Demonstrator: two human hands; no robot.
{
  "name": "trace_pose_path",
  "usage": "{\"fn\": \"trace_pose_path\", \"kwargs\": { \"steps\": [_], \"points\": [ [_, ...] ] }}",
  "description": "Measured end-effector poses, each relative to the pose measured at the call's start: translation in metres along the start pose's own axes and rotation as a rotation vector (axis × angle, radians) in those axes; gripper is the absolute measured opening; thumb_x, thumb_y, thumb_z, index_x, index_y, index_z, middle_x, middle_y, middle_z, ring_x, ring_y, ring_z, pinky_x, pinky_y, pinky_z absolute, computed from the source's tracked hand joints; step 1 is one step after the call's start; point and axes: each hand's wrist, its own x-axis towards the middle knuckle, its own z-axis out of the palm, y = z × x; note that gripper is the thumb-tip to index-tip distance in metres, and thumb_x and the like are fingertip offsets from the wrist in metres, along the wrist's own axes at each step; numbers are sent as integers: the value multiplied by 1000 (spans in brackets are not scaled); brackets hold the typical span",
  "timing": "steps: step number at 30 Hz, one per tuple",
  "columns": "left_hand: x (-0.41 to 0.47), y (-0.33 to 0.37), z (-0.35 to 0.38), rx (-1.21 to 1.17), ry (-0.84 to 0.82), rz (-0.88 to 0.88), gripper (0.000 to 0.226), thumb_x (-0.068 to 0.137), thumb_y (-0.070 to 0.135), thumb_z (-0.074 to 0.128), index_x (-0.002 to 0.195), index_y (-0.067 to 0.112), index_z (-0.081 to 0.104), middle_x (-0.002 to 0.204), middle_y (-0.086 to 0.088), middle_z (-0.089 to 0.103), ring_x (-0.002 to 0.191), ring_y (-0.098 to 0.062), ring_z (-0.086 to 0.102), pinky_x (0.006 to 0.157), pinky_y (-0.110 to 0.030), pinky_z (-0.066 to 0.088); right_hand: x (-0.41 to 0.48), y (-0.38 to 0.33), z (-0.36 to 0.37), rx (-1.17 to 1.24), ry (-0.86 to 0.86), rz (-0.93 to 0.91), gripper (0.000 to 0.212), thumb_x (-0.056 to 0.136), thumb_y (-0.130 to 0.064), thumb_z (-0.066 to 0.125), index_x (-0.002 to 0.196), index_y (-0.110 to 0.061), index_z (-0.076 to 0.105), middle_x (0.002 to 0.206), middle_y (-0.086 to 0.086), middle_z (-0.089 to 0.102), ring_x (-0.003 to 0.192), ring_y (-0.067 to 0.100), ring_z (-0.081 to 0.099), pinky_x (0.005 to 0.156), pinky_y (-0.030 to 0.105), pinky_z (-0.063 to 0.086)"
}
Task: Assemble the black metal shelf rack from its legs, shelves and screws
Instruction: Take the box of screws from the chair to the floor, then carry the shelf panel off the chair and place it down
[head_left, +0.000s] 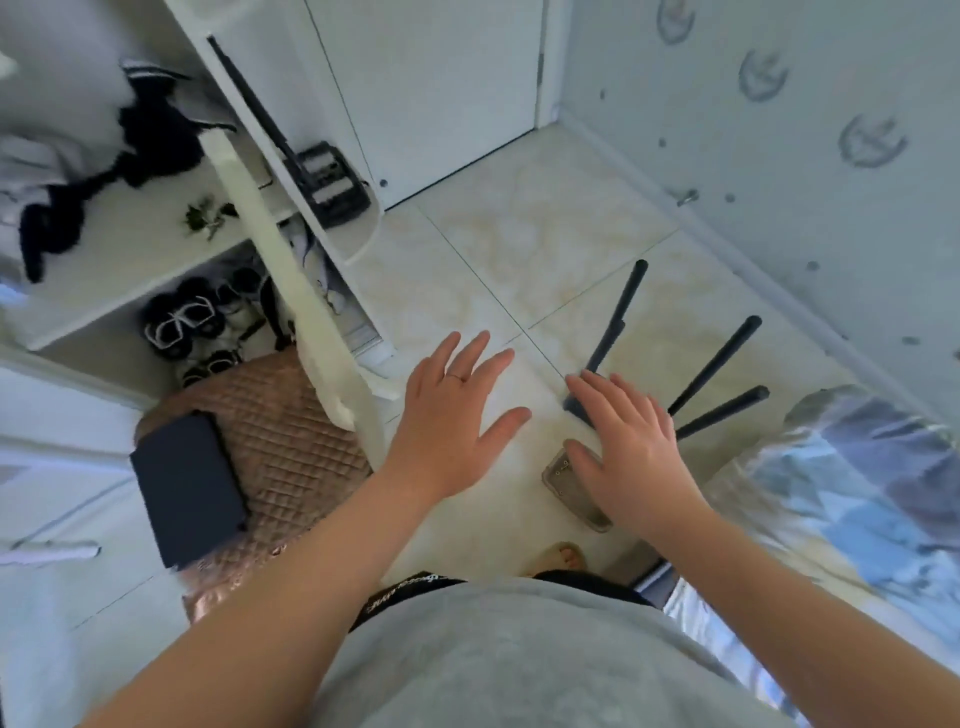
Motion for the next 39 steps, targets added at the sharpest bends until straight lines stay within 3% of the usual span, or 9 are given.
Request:
{"fn": "trace_pose_path", "kwargs": {
  "steps": [8, 17, 21, 26, 33, 35, 39],
  "points": [
    [-88, -87, -95, -16, 419, -55, 61, 96, 58, 42, 147, 26, 45, 162, 1, 29, 153, -23, 12, 121, -47, 15, 17, -150, 12, 10, 138, -361, 60, 94, -19, 68, 150, -16, 48, 155, 1, 46, 148, 29, 33, 120, 51, 24],
    [-203, -236, -127, -1, 413, -346, 62, 95, 57, 44, 149, 27, 42, 163, 1, 28, 152, -23, 13, 121, -48, 14, 28, -303, 106, 37, 3, -531, 62, 91, -15, 70, 149, -16, 47, 153, 3, 48, 146, 28, 37, 115, 54, 35],
    [-233, -285, -112, -66, 356, -481, 66, 95, 62, 38, 151, 27, 40, 163, 0, 28, 152, -24, 14, 121, -47, 15, 41, -344, 154, 36, -105, -525, 63, 91, -17, 70, 149, -18, 47, 152, 1, 48, 144, 27, 39, 113, 51, 35],
    [-256, -335, -72, -134, 203, -684, 66, 97, 59, 45, 154, 29, 32, 165, 0, 23, 152, -23, 11, 121, -48, 18, 62, -373, 216, -1, -281, -515, 61, 92, -21, 67, 149, -16, 47, 152, 2, 47, 142, 27, 39, 111, 52, 38],
    [-257, -411, 7, -303, 36, -1027, 67, 98, 55, 43, 156, 26, 24, 166, -2, 18, 151, -28, 12, 121, -52, 20, 103, -372, 331, -67, -584, -364, 61, 97, -24, 56, 155, -21, 36, 158, 0, 39, 146, 24, 29, 119, 45, 26],
    [-256, -430, 30, -365, 28, -1146, 68, 98, 54, 44, 156, 25, 22, 166, -3, 17, 151, -29, 12, 120, -53, 21, 114, -366, 364, -73, -700, -263, 64, 98, -24, 54, 157, -22, 30, 154, 3, 43, 141, 29, 39, 117, 49, 32],
    [-251, -471, 72, -416, 59, -1296, 72, 97, 50, 49, 157, 20, 21, 165, -6, 18, 150, -32, 18, 117, -53, 26, 138, -355, 433, -39, -854, -59, 70, 96, -24, 56, 158, -24, 24, 138, 15, 57, 112, 34, 62, 94, 51, 54]
  ]
}}
